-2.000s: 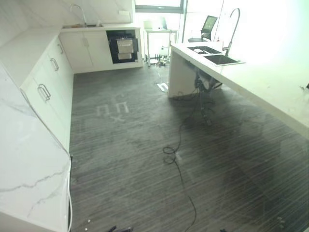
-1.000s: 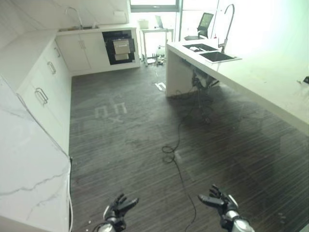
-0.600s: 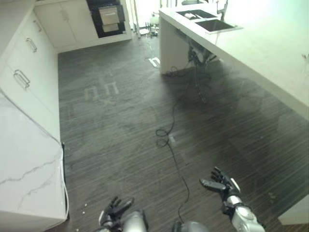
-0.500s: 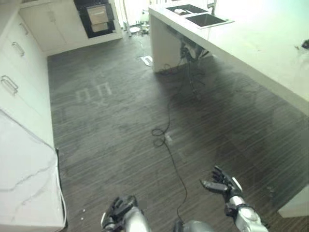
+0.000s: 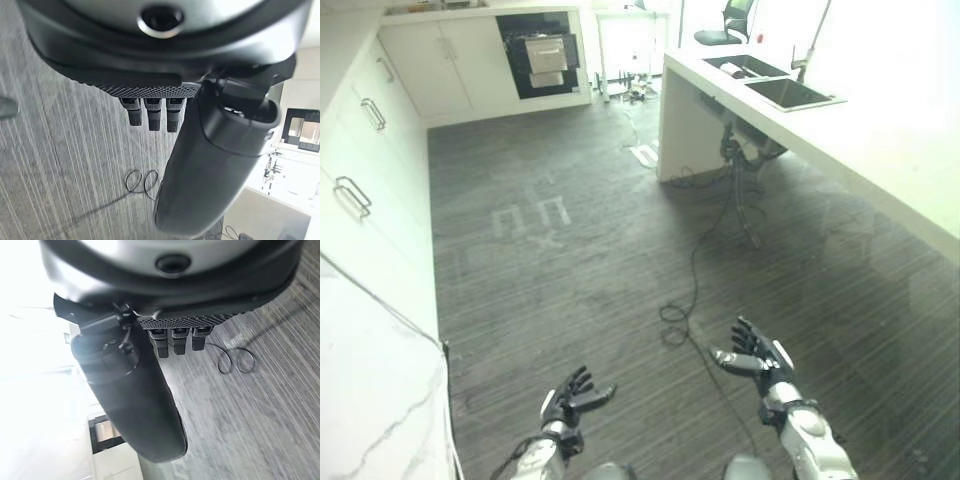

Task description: Place the dishes in the dishwasher.

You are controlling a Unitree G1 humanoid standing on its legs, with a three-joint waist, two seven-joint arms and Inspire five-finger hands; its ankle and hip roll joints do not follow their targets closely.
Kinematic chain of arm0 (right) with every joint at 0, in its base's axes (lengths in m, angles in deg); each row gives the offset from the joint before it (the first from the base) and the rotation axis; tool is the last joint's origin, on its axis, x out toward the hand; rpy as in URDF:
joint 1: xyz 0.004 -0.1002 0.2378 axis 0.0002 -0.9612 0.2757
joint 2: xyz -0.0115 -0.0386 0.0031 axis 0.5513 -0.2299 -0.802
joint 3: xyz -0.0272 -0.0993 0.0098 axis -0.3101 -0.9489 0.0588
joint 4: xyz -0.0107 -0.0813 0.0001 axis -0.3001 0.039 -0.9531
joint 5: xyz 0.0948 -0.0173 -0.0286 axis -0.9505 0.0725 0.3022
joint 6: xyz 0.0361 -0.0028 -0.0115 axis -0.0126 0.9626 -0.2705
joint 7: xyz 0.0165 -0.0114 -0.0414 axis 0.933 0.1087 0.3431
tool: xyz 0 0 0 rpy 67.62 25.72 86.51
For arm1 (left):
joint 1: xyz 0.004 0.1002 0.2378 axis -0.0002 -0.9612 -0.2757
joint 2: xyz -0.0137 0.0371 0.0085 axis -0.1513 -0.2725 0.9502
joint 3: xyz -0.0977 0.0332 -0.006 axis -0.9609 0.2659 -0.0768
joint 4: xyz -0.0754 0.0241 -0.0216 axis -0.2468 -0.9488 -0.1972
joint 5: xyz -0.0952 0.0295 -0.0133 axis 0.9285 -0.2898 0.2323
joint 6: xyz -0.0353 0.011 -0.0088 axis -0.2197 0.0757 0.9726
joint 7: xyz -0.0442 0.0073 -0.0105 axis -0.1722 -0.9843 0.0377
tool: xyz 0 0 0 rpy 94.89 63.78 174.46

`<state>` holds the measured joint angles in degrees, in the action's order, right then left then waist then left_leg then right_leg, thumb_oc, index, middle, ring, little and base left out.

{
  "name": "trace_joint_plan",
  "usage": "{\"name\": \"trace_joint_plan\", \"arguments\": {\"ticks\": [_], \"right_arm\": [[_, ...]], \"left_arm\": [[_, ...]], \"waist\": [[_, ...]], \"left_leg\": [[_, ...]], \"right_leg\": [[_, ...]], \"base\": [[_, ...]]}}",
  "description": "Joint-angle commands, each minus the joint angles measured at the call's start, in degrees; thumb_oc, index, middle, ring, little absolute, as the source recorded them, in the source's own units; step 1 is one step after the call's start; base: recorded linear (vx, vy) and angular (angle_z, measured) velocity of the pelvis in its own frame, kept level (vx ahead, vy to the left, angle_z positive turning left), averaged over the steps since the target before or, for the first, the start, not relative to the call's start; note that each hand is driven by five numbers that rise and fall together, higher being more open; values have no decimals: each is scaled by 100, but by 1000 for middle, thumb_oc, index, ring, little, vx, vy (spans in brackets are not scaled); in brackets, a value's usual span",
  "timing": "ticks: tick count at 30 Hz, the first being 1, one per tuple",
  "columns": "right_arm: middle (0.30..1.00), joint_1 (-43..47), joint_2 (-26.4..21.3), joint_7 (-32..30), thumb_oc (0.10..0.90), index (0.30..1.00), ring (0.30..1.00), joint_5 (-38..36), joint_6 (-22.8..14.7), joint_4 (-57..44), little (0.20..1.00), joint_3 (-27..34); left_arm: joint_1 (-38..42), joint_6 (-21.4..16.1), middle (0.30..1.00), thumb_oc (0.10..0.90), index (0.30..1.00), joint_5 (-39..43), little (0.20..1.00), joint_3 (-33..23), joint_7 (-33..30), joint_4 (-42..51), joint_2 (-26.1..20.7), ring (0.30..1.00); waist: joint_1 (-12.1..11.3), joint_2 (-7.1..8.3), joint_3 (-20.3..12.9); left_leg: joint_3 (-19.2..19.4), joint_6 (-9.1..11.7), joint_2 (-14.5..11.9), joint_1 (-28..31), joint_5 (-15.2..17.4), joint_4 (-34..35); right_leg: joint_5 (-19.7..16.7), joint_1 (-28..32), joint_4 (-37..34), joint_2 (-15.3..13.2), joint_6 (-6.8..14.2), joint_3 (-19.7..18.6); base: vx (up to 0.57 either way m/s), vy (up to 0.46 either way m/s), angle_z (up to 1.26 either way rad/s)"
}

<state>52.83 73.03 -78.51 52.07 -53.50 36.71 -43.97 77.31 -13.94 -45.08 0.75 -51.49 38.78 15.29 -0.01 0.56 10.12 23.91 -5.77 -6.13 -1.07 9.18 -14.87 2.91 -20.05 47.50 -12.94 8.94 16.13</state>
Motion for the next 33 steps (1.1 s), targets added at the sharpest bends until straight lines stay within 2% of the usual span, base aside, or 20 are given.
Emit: {"name": "trace_joint_plan", "arguments": {"ticks": [1, 2, 4, 6, 10, 11, 14, 16, 17, 18, 20, 21, 22, 23, 24, 26, 27, 29, 31, 33], "right_arm": [[900, -33, -452, -108, 800, 900, 900, -78, -625, -456, 900, 381], [900, -190, -453, -96, 800, 900, 900, -105, -730, -483, 900, 435], [900, -213, -454, -139, 800, 900, 900, 225, -785, -504, 900, 458], [900, -213, -481, -130, 800, 900, 900, 176, -762, -629, 900, 402], [900, -120, -465, -330, 800, 900, 900, 258, -767, -668, 900, 270], [900, -100, -480, -400, 800, 900, 900, 276, -750, -698, 900, 239], [900, -36, -593, -494, 800, 900, 900, 257, -746, -738, 900, 224], [900, -29, -681, -435, 800, 900, 900, 288, -756, -741, 900, 250], [900, -52, -811, -317, 800, 900, 900, 300, -734, -786, 900, 279], [900, -71, -907, -238, 800, 900, 900, 345, -709, -838, 900, 322], [900, -89, -1042, -149, 800, 900, 900, 406, -662, -921, 900, 375], [900, -111, -1117, -62, 800, 900, 900, 432, -675, -947, 900, 448], [900, -120, -1182, -58, 800, 900, 900, 430, -677, -996, 900, 513], [900, -40, -1215, -13, 800, 900, 900, 412, -637, -1021, 900, 551], [900, -27, -1215, -1, 800, 900, 900, 418, -628, -1024, 900, 552], [900, -28, -1188, 96, 800, 900, 900, 508, -577, -1072, 900, 534], [900, -137, -1186, 150, 800, 900, 900, 507, -580, -1144, 900, 543], [900, -298, -1213, 298, 800, 900, 900, 508, -689, -1160, 900, 587], [900, -362, -1273, 396, 800, 900, 900, 540, -819, -1136, 900, 599], [900, -372, -1330, 432, 800, 900, 900, 499, -843, -1189, 900, 557]], "left_arm": [[112, -185, 900, 800, 900, -202, 900, -22, 172, 346, 35, 900], [98, -171, 900, 800, 900, -319, 900, -40, 205, 305, 44, 900], [133, -211, 900, 800, 900, -402, 900, 11, 225, 290, 33, 900], [99, -263, 900, 800, 900, -335, 900, 61, 263, 410, -12, 900], [122, -369, 900, 800, 900, -468, 900, 185, 318, 531, -55, 900], [147, -315, 900, 800, 900, -447, 900, 204, 368, 599, -75, 900], [117, -209, 900, 800, 900, -443, 900, 272, 596, 745, -51, 900], [51, -204, 900, 800, 900, -382, 900, 265, 620, 802, -19, 900], [-57, -244, 900, 800, 900, -365, 900, 245, 612, 862, 35, 900], [-132, -307, 900, 800, 900, -299, 900, 239, 640, 885, 41, 900], [-223, -336, 900, 800, 900, -166, 900, 212, 678, 954, 102, 900], [-271, -355, 900, 800, 900, -178, 900, 178, 715, 1026, 145, 900], [-273, -348, 900, 800, 900, -162, 900, 195, 730, 1130, 131, 900], [-234, -349, 900, 800, 900, -36, 900, 144, 696, 1211, 146, 900], [-230, -352, 900, 800, 900, -9, 900, 134, 691, 1216, 147, 900], [-252, -388, 900, 800, 900, 117, 900, 127, 615, 1311, 121, 900], [-316, -474, 900, 800, 900, 121, 900, 159, 593, 1353, 86, 900], [-432, -648, 900, 800, 900, 180, 900, 156, 594, 1408, 72, 900], [-520, -846, 900, 800, 900, 263, 900, 91, 644, 1365, 145, 900], [-521, -865, 900, 800, 900, 377, 900, -16, 691, 1387, 131, 900]], "waist": [[224, 52, -125], [402, 172, -76], [495, 213, -16], [458, 240, 27], [356, 333, -23], [335, 392, -85], [309, 414, -216], [323, 376, -254], [339, 341, -341], [337, 307, -356], [309, 306, -360], [274, 302, -322], [229, 302, -233], [189, 298, -125], [189, 297, -118], [207, 158, -130], [200, -15, -159], [120, -94, -222], [112, -96, -225], [131, -96, -213]], "left_leg": [[-839, 553, 361, -93, 373, -232], [-955, 516, 488, 169, 660, -232], [-1067, 467, 523, 336, 873, -232], [-1062, 465, 525, 413, 993, -232], [-1075, 470, 590, 540, 1060, -232], [-1086, 450, 651, 543, 997, -232], [-989, 491, 693, 866, 918, -232], [-815, 557, 668, 1150, 932, -232], [-671, 762, 700, 1415, 350, -280], [-604, 1022, 540, 1187, -251, -959], [-726, 1273, 503, 653, -657, -2138], [-756, 1330, 434, 325, -826, -2500], [-764, 1287, 241, -103, -782, -2618], [-508, 1158, 37, -167, -717, -1866], [-449, 1143, 14, -130, -726, -1710], [-141, 1121, -279, -102, -868, -232], [-437, 1268, -718, -575, -785, -232], [-842, 1477, -1297, -1088, -1010, -232], [-780, 1601, -1508, -1121, -1086, -232], [-424, 1453, -1527, -972, -866, -232]], "right_leg": [[-1008, 1202, -3031, 247, 104, 559], [-1326, 533, -3032, -340, 243, 170], [-1534, 109, -3032, -741, 388, -147], [-1452, 76, -3032, -934, 449, -40], [-1400, 303, -3032, -837, 518, -18], [-1348, 362, -3032, -838, 493, 41], [-833, 615, -3032, -624, 292, 258], [-679, 714, -3032, -503, 205, 329], [-439, 805, -3032, -342, -12, 363], [-215, 933, -3032, -195, -225, 390], [34, 1068, -3032, -111, -457, 404], [150, 1186, -3032, -79, -562, 420], [225, 1302, -3032, -70, -594, 435], [328, 1417, -3032, -8, -559, 322], [344, 1432, -3032, 3, -548, 298], [475, 1556, -3032, 206, -459, 117], [581, 1607, -3032, 400, -407, 30], [737, 1675, -3032, 480, -409, -50], [981, 1858, -3032, 462, -399, -11], [951, 1999, -3032, 375, -404, 218]], "base": [[569, -328, 55], [456, -290, 94], [455, -269, 93], [365, -229, 28], [335, -242, 3], [376, -239, 8], [507, -262, 6], [469, -191, -26], [442, -200, -36], [396, -198, -41], [191, -88, -32], [168, -21, -59], [254, 31, -61], [206, 50, -55], [291, 129, -16], [309, 239, -40], [356, 319, -36], [304, 252, -22], [298, 194, -46], [295, 276, -50]]}}
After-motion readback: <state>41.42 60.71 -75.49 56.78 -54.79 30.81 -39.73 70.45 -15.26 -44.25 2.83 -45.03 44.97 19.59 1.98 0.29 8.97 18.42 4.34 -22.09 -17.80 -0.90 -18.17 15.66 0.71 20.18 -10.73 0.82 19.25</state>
